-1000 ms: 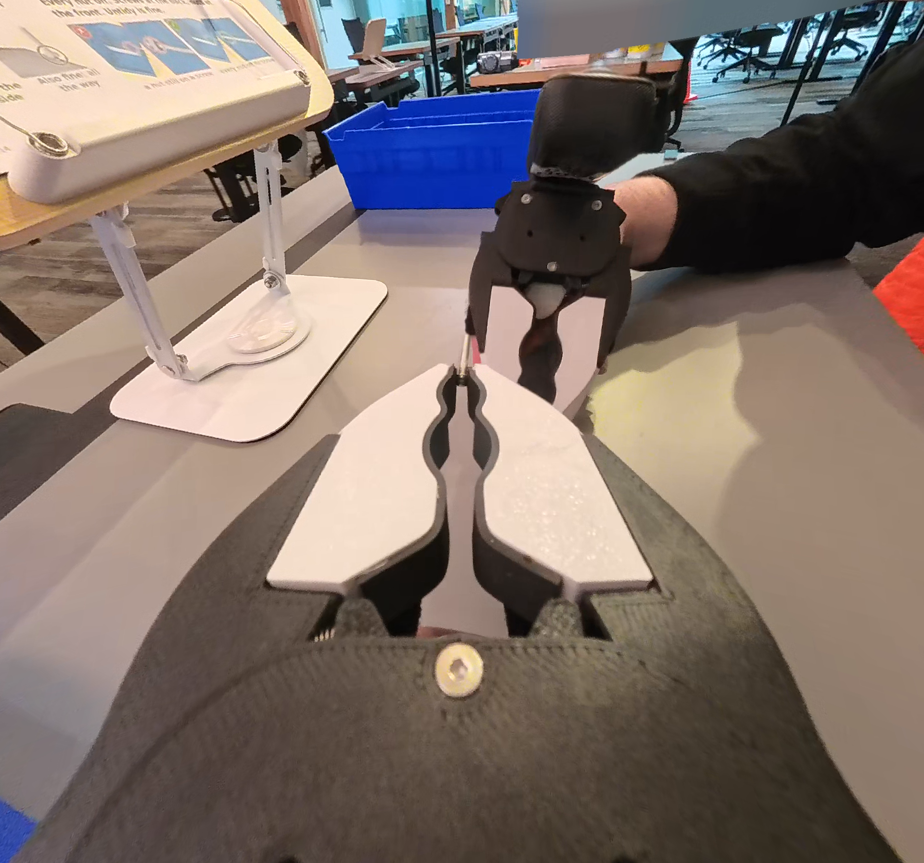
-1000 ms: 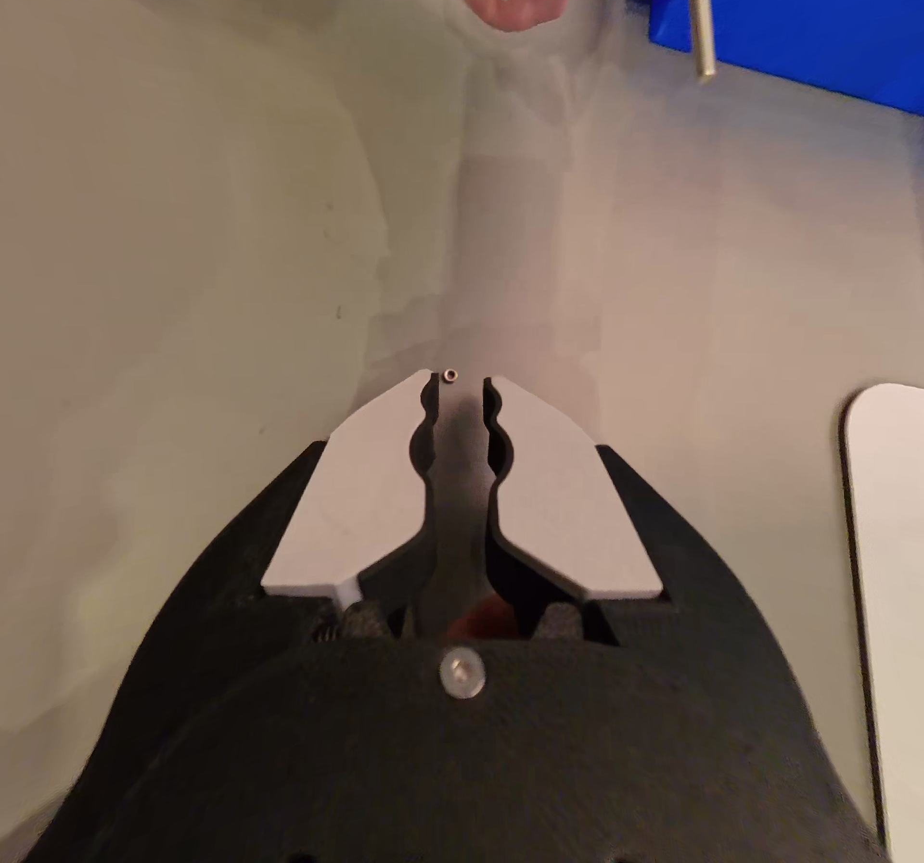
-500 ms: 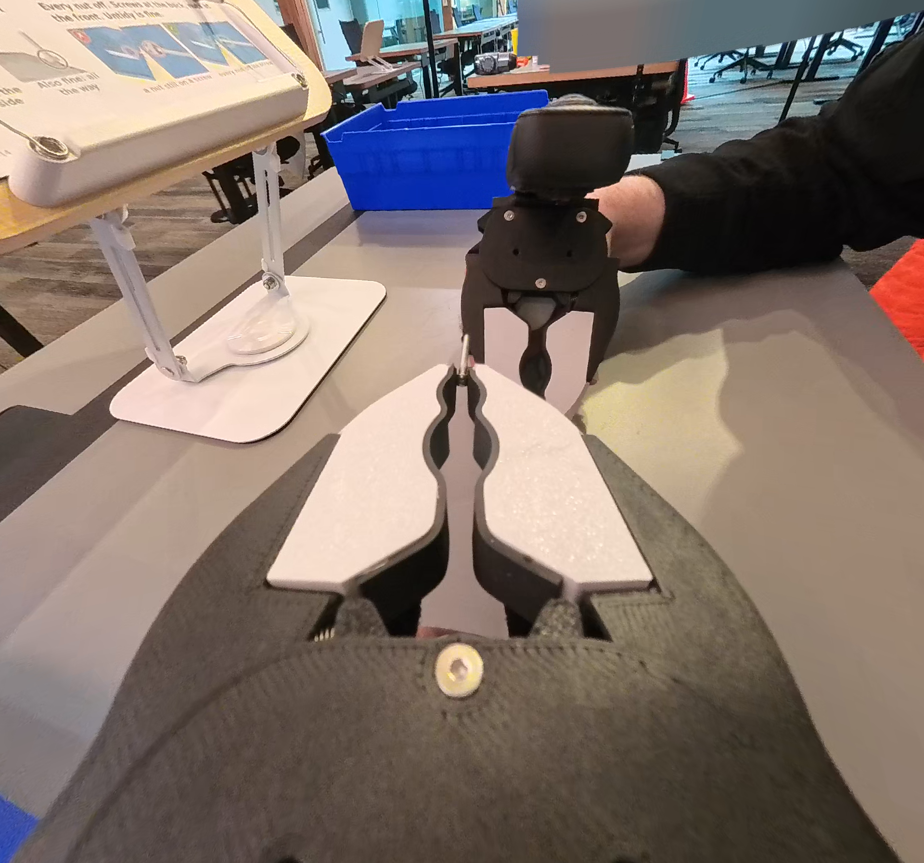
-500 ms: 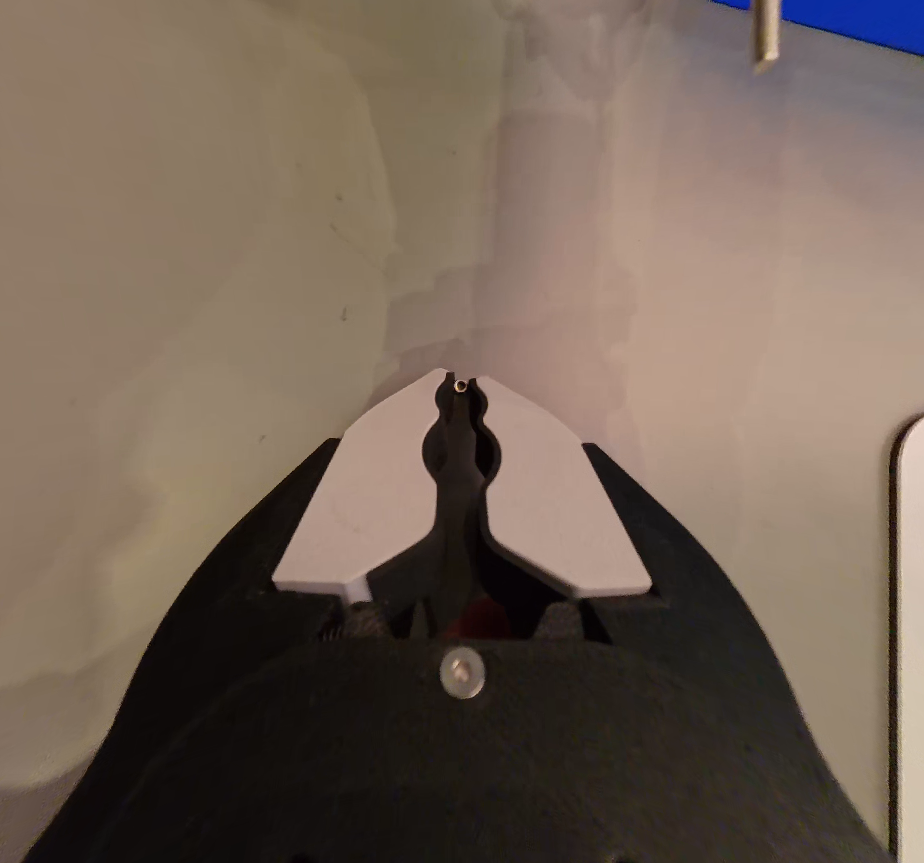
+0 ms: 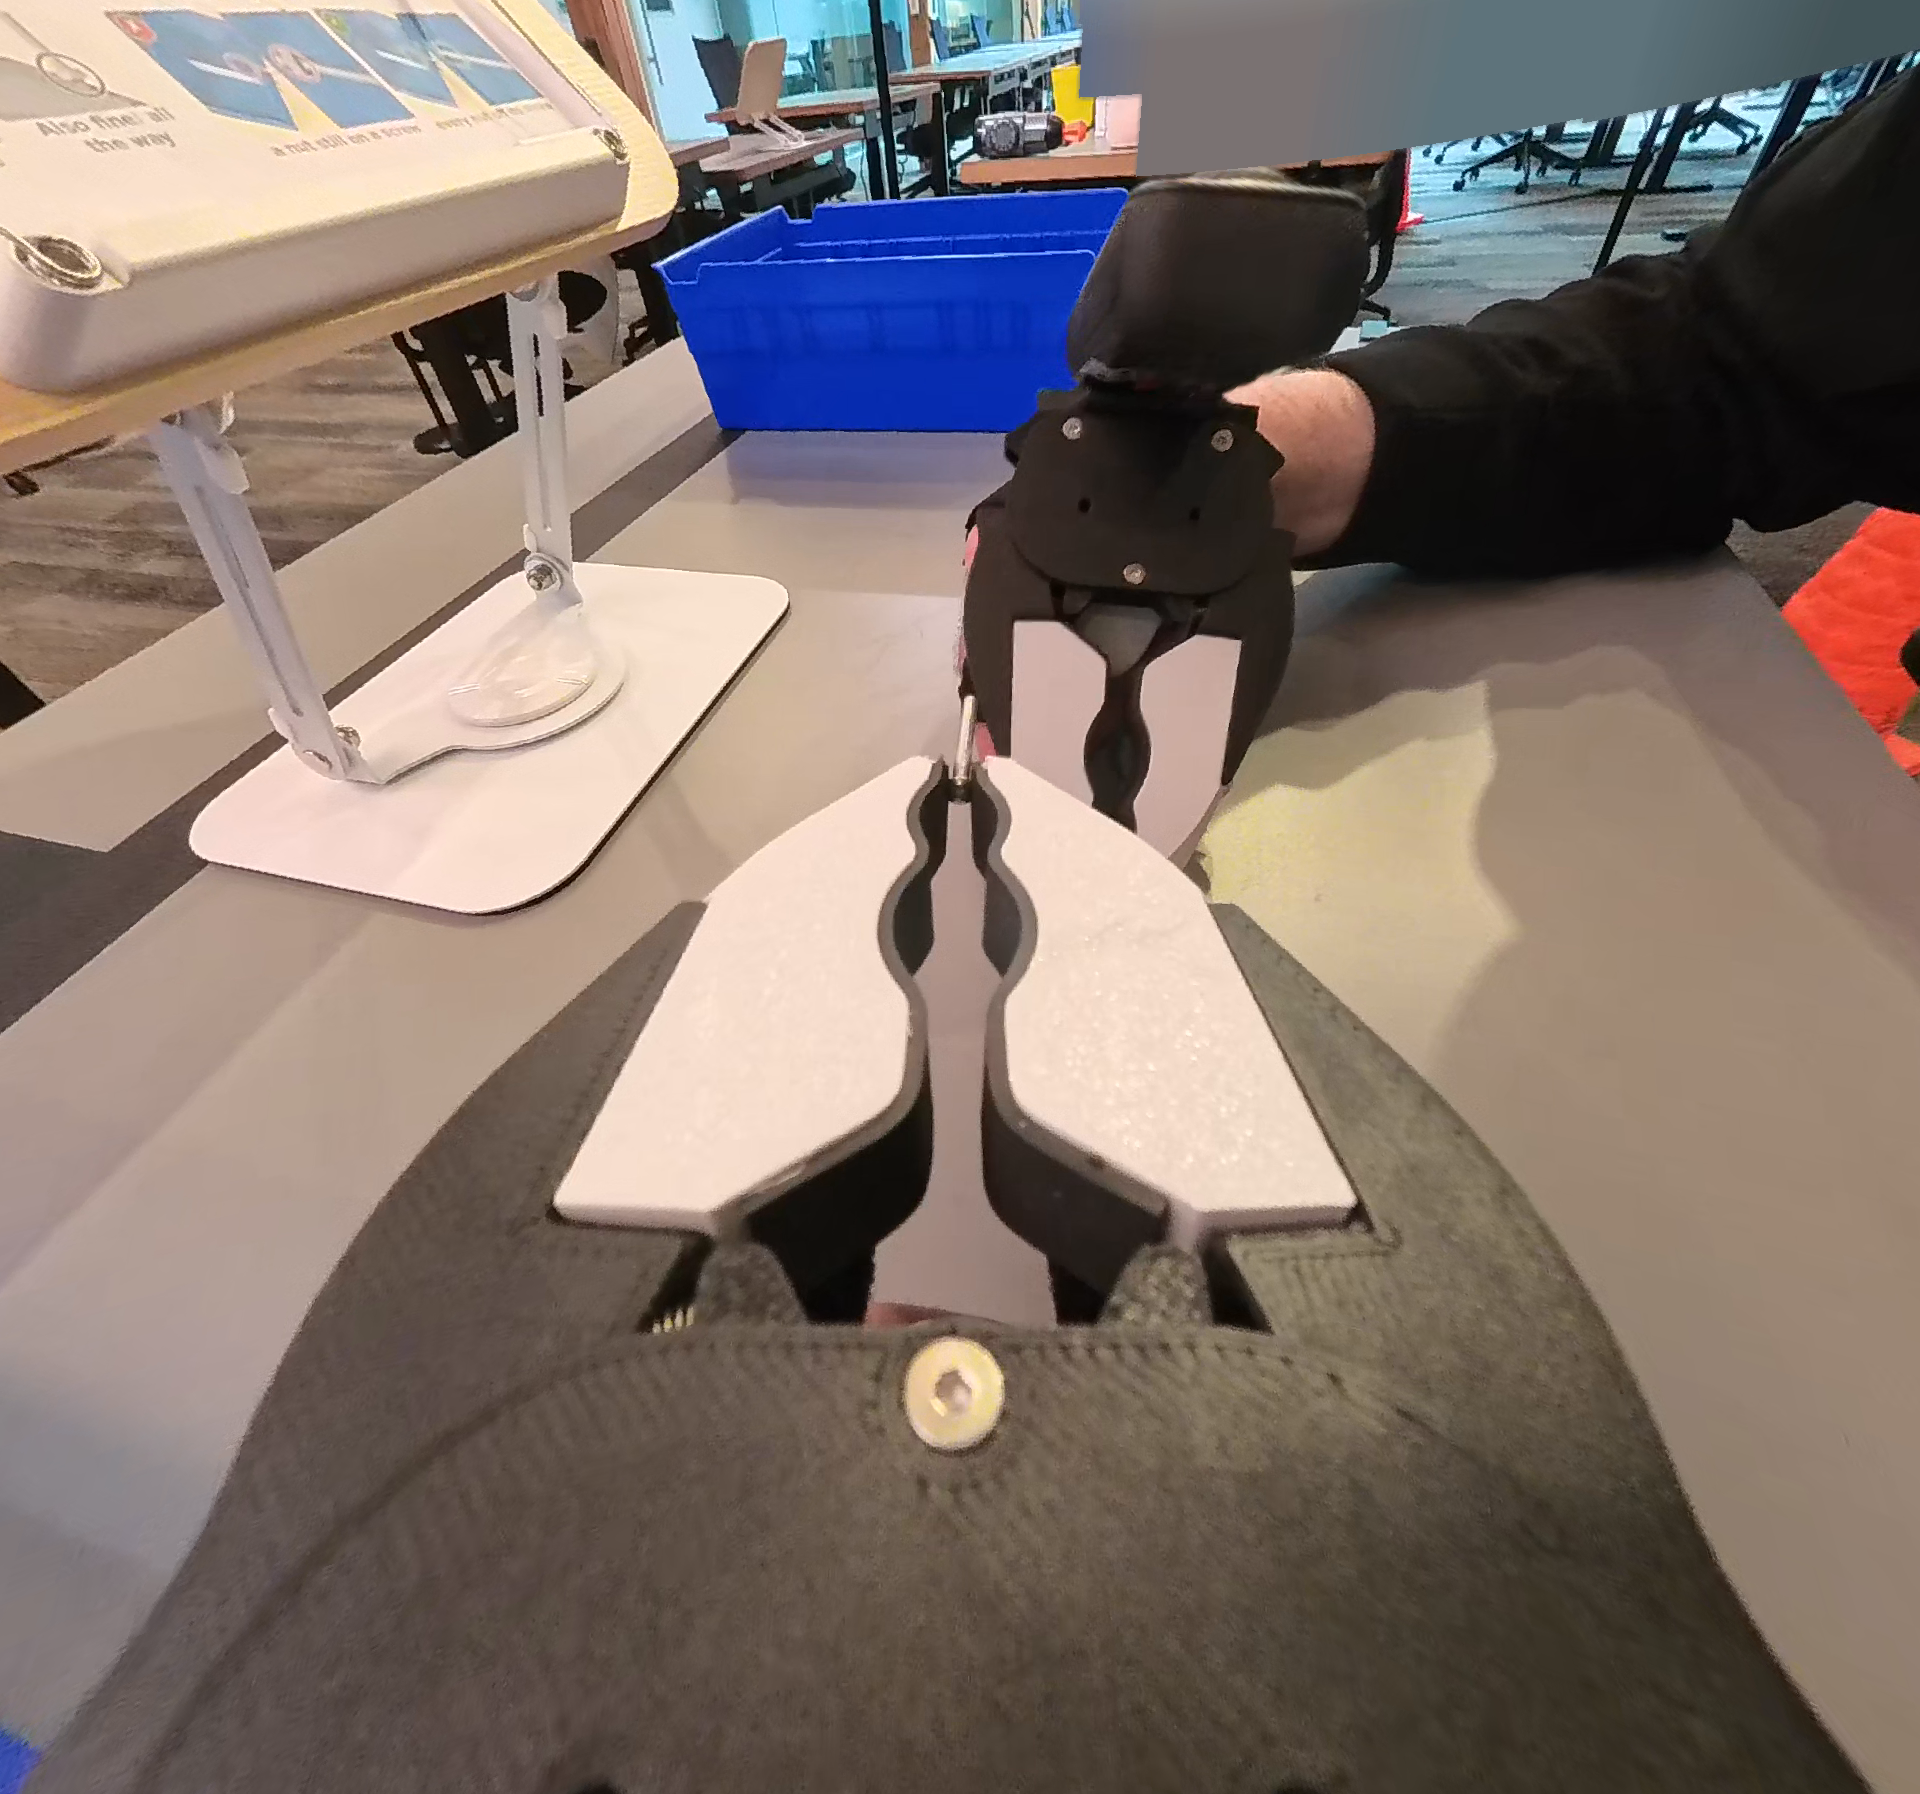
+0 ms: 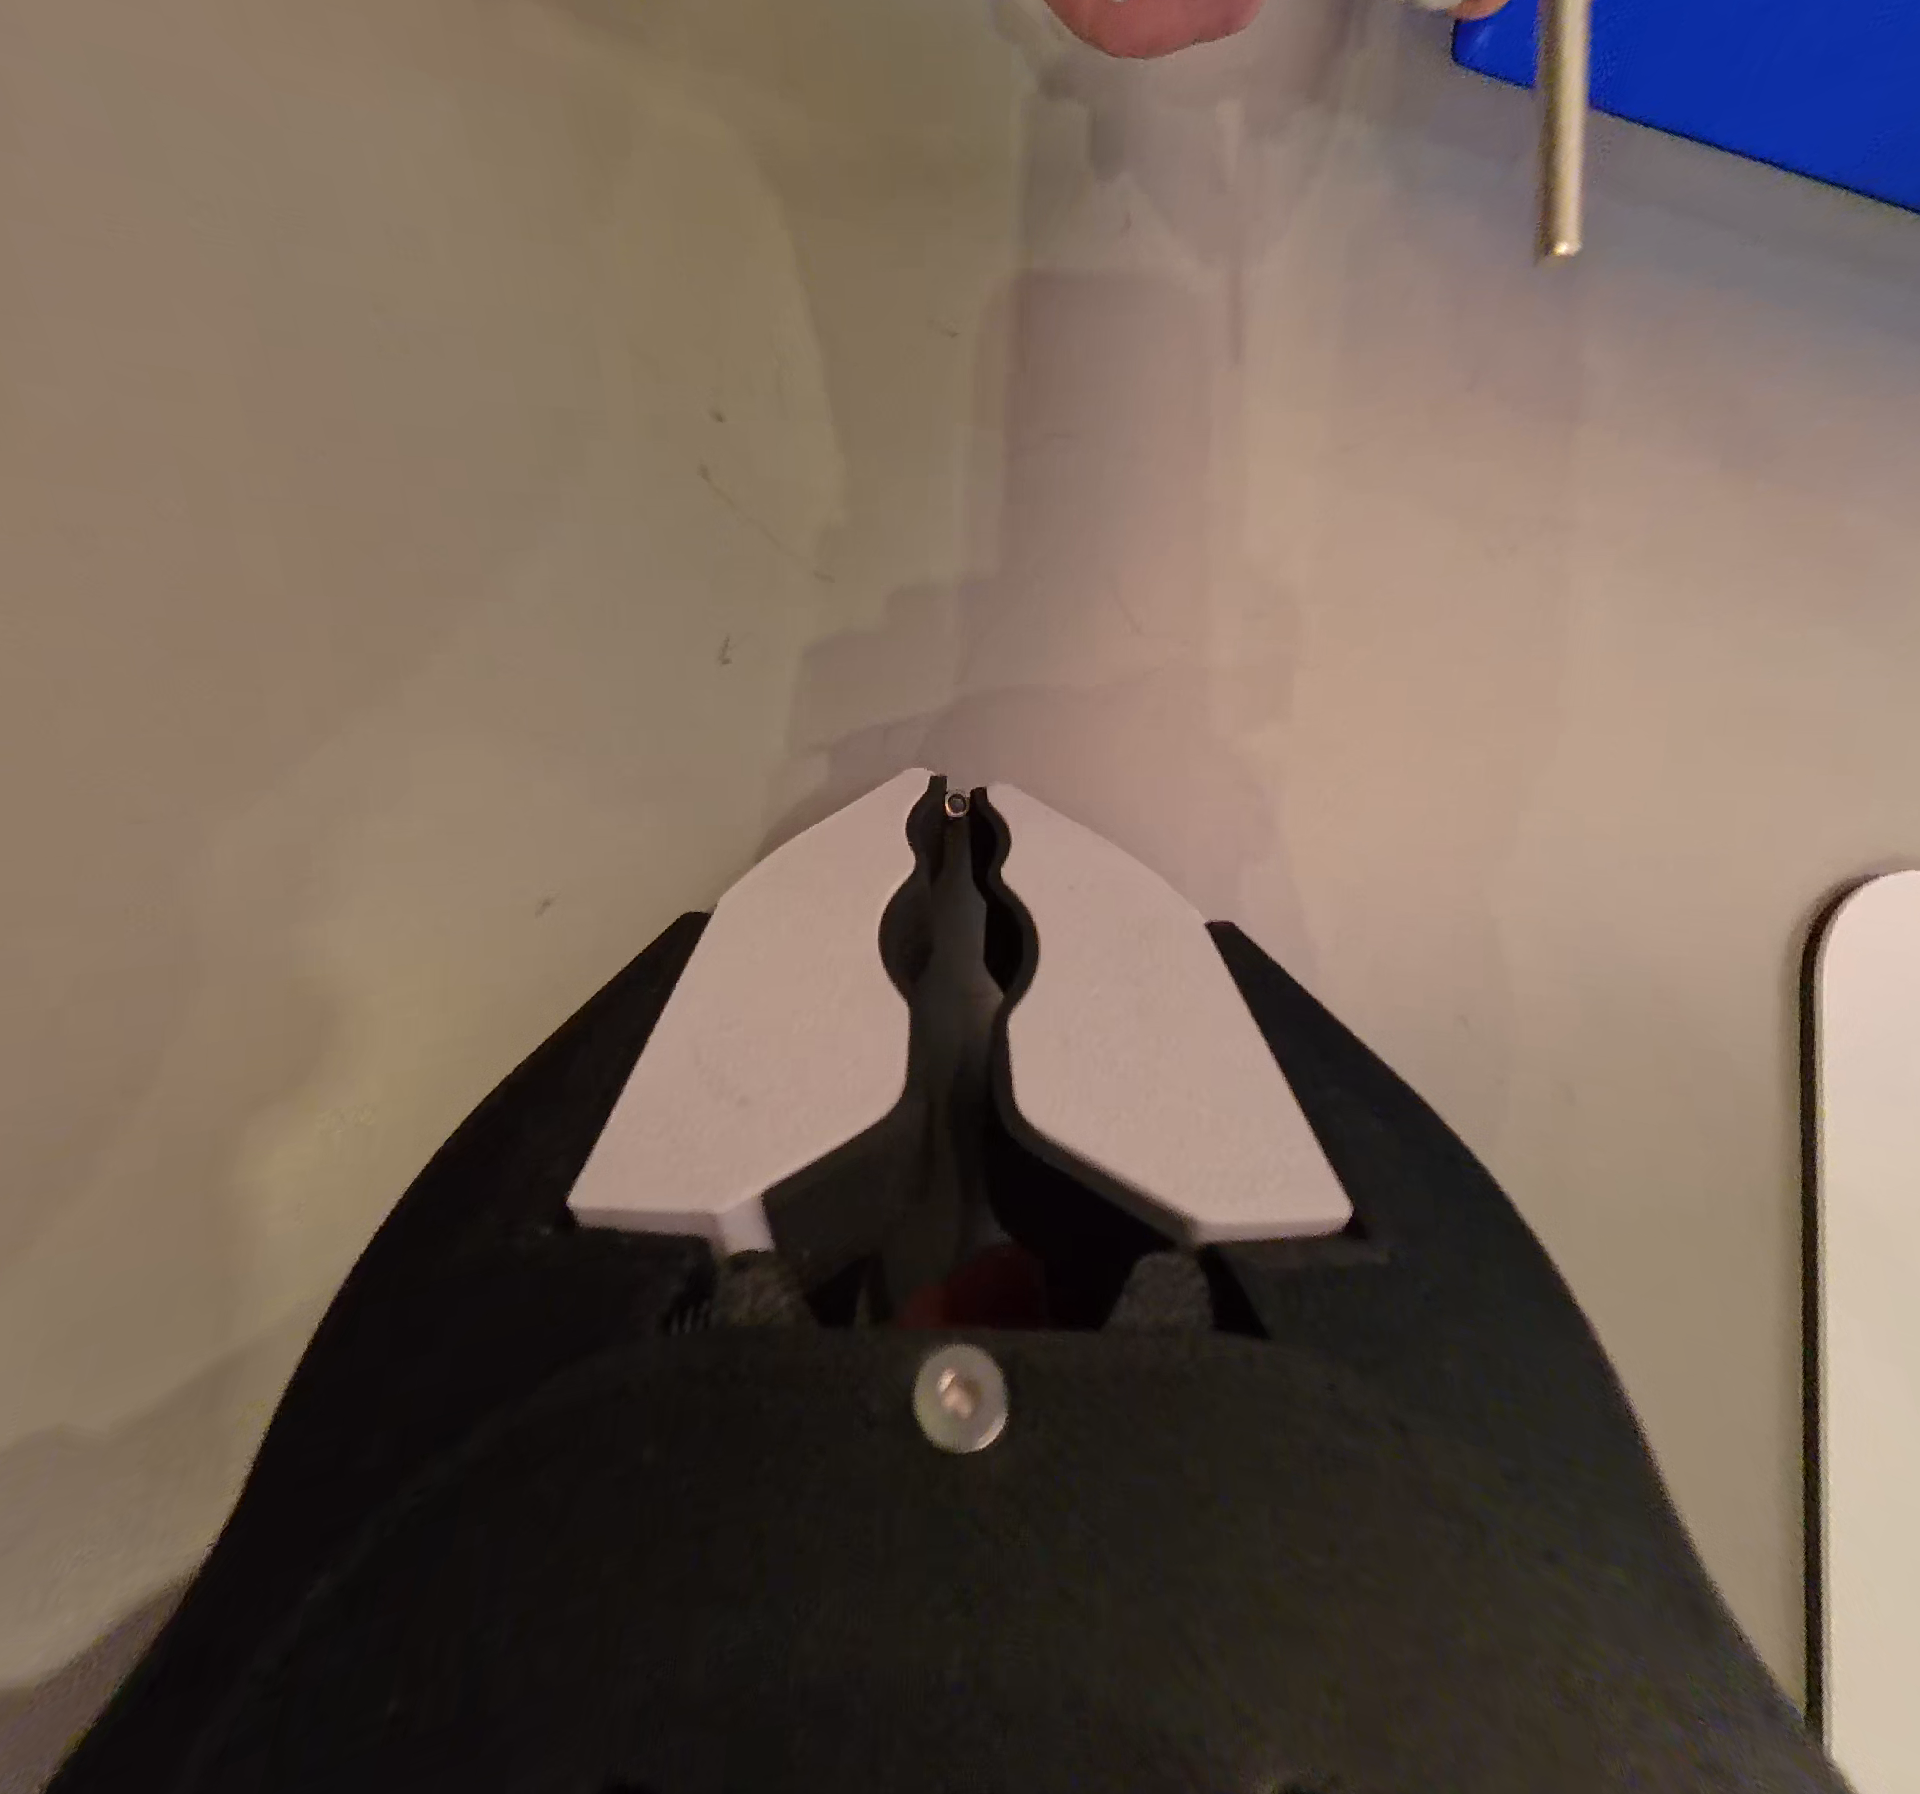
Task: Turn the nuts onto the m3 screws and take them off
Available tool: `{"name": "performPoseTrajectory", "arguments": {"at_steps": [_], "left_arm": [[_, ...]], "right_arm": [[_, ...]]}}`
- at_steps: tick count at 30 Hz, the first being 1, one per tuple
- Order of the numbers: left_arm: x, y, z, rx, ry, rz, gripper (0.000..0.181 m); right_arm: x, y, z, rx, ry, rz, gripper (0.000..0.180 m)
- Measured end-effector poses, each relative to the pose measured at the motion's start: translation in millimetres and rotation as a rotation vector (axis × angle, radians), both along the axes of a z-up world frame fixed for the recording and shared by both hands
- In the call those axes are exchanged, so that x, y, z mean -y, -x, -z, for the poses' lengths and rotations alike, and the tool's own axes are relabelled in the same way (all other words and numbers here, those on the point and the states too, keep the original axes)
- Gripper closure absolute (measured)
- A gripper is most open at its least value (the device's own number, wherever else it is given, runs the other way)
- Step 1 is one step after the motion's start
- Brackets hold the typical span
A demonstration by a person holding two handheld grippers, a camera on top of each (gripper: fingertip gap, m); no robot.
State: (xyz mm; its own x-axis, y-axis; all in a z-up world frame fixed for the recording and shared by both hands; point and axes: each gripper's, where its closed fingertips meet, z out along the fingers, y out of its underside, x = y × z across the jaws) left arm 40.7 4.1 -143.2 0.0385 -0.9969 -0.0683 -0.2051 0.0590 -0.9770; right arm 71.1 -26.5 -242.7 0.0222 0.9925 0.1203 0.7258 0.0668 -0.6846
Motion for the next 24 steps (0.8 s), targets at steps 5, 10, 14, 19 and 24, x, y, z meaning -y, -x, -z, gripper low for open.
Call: {"name": "performPoseTrajectory", "arguments": {"at_steps": [5, 10, 14, 19, 24], "left_arm": [[0, 0, 0, 0.007, 0.011, 0.003, 0.177], [0, -1, 2, 0.019, 0.033, 0.009, 0.177], [0, -2, -1, 0.047, 0.061, 0.015, 0.177], [2, -2, -4, 0.090, 0.125, 0.046, 0.177], [7, -4, -4, 0.107, 0.172, 0.084, 0.177]], "right_arm": [[1, 1, -2, -0.012, -0.022, -0.009, 0.175], [0, 0, -8, -0.058, -0.032, -0.005, 0.175], [-1, 1, -13, -0.095, -0.054, -0.002, 0.175], [1, 3, -26, -0.162, -0.084, 0.010, 0.176], [1, 2, -44, -0.233, -0.130, 0.029, 0.176]]}}
